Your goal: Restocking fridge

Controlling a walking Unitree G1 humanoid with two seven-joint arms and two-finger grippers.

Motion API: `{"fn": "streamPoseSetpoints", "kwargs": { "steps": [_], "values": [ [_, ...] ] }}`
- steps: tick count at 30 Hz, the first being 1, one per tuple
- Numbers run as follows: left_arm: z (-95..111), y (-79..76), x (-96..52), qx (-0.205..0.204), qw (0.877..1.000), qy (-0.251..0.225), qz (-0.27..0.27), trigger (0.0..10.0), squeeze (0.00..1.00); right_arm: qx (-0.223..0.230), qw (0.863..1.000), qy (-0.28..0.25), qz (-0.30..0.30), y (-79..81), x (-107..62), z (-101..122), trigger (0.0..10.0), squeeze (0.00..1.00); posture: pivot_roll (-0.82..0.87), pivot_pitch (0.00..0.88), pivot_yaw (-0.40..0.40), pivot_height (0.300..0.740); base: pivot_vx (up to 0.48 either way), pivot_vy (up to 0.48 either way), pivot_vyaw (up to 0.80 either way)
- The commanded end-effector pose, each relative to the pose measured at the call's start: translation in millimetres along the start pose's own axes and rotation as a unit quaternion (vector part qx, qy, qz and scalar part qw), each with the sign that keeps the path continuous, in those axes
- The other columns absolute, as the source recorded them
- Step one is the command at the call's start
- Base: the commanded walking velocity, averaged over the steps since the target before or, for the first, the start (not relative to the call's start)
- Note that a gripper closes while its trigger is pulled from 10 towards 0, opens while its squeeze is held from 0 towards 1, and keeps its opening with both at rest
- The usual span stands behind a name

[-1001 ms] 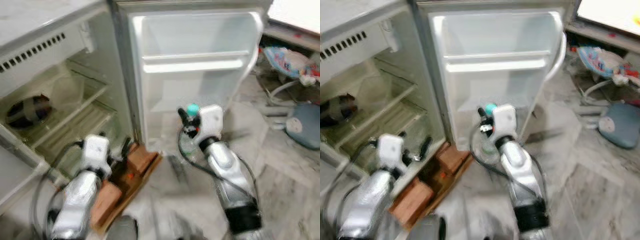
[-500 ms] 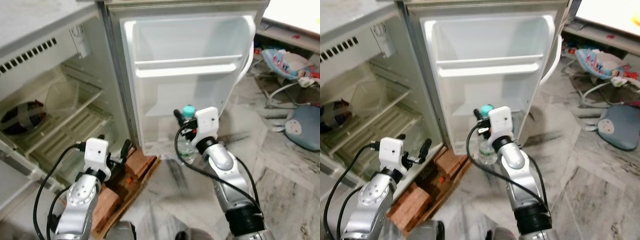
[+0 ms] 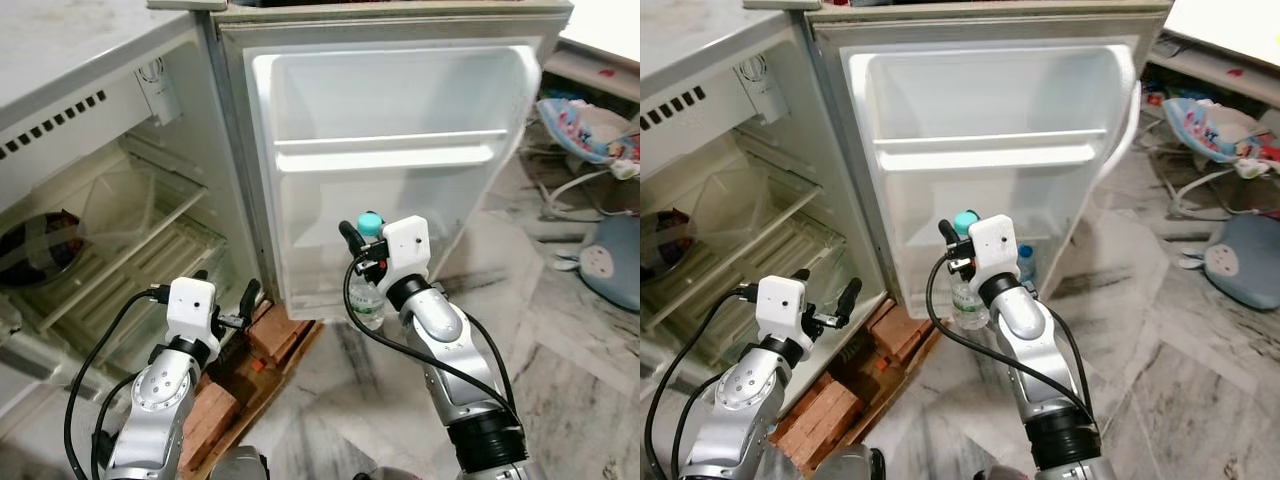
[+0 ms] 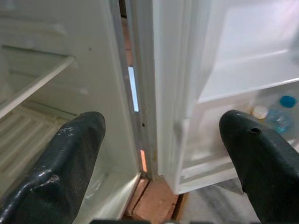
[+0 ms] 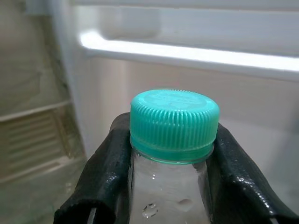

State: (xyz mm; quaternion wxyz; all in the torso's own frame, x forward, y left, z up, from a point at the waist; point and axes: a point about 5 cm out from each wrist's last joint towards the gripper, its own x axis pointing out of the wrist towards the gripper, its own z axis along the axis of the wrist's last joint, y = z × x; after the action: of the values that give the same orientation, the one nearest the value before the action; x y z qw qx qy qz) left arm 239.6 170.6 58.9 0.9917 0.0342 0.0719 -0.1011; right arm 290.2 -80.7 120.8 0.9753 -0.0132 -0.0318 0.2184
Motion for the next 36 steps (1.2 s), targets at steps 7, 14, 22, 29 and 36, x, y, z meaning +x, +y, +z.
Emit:
{"fn": "streamPoseSetpoints", "kwargs": {
  "steps": [7, 14, 22, 29, 36],
  "values": [
    [2.4, -7.7, 1.3, -0.004, 1.0, -0.005, -0.011, 10.0, 0.0, -0.011, 1.0, -0.003, -0.013, -9.3, -5.2, 1.9, 10.0, 0.0, 0.09, 0.089, -0.002, 0.74, 0.0, 0.0, 0.0],
    [-0.2, -5.9, 0.1, -0.011, 1.0, 0.002, 0.006, 10.0, 0.0, -0.01, 1.0, 0.0, -0.012, -10.3, -6.6, 0.4, 10.0, 0.0, 0.09, 0.091, -0.004, 0.74, 0.0, 0.0, 0.0],
    [-2.9, -5.0, -1.1, -0.018, 1.0, 0.011, 0.009, 10.0, 0.0, 0.0, 1.0, -0.006, -0.001, -4.4, -6.8, 1.1, 10.0, 0.0, 0.1, 0.091, -0.007, 0.74, 0.0, 0.076, 0.0],
    [-2.4, -5.2, -1.3, -0.009, 1.0, 0.008, 0.012, 10.0, 0.0, -0.001, 1.0, -0.006, 0.0, -4.7, -5.9, 0.8, 10.0, 0.0, 0.1, 0.088, -0.012, 0.74, 0.0, 0.134, 0.0],
    [-2.1, -6.7, -1.0, -0.008, 1.0, 0.009, 0.011, 10.0, 0.0, -0.003, 1.0, -0.007, -0.002, -6.6, -6.3, 1.4, 10.0, 0.0, 0.09, 0.088, -0.013, 0.74, 0.0, 0.0, 0.0]
  ]
}}
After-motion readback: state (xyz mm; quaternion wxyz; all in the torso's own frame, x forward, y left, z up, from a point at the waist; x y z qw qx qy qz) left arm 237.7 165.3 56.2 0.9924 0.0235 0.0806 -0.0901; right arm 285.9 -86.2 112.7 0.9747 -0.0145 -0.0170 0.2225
